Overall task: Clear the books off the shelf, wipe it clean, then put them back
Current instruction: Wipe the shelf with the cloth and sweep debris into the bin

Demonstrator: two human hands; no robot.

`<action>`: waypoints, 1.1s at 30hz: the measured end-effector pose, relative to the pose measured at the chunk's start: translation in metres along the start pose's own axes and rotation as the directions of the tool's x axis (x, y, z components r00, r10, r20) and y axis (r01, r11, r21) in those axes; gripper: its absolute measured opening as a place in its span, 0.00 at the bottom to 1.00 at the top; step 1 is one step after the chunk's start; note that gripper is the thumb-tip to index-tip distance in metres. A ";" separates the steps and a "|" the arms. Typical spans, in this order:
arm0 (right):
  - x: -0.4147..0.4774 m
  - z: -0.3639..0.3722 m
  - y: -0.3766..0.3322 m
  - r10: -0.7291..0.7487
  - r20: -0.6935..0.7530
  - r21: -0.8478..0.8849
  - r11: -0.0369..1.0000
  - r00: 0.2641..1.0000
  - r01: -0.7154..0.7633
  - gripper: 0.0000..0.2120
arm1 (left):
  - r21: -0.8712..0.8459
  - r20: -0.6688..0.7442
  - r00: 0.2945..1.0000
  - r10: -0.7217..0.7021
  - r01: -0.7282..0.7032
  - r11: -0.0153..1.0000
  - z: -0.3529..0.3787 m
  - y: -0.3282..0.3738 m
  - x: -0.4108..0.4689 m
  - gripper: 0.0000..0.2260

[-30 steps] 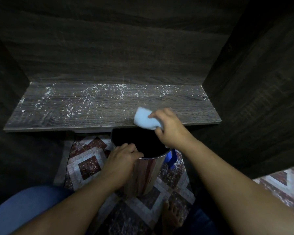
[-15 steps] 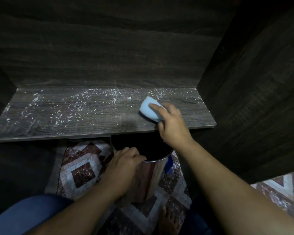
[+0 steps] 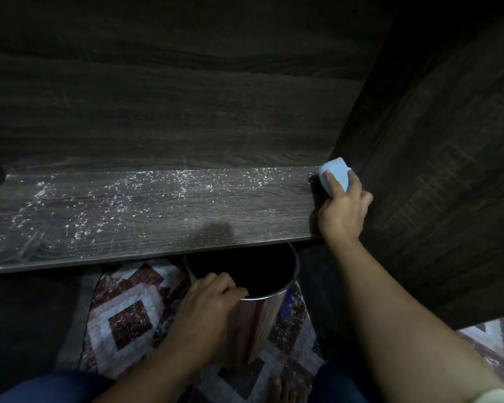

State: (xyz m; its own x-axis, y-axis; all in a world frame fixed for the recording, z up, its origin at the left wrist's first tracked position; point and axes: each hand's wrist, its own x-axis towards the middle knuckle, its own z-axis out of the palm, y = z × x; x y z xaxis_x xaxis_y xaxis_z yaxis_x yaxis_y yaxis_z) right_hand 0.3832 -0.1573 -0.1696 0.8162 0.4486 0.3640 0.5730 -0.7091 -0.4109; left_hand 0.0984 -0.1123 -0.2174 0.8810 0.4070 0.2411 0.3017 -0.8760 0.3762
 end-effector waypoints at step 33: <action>-0.012 0.035 -0.054 -0.209 0.303 0.409 0.910 0.930 0.072 0.25 | -0.053 0.032 0.997 -0.074 0.076 0.996 0.000 -0.008 -0.002 0.16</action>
State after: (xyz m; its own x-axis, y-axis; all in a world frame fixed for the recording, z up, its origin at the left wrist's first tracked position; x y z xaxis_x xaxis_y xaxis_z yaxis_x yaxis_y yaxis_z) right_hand 0.3446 -0.1054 -0.1808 0.6613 0.7303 0.1712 0.6100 -0.3908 -0.6894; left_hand 0.0942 -0.1062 -0.2206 0.8674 0.4625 0.1837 0.3481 -0.8277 0.4402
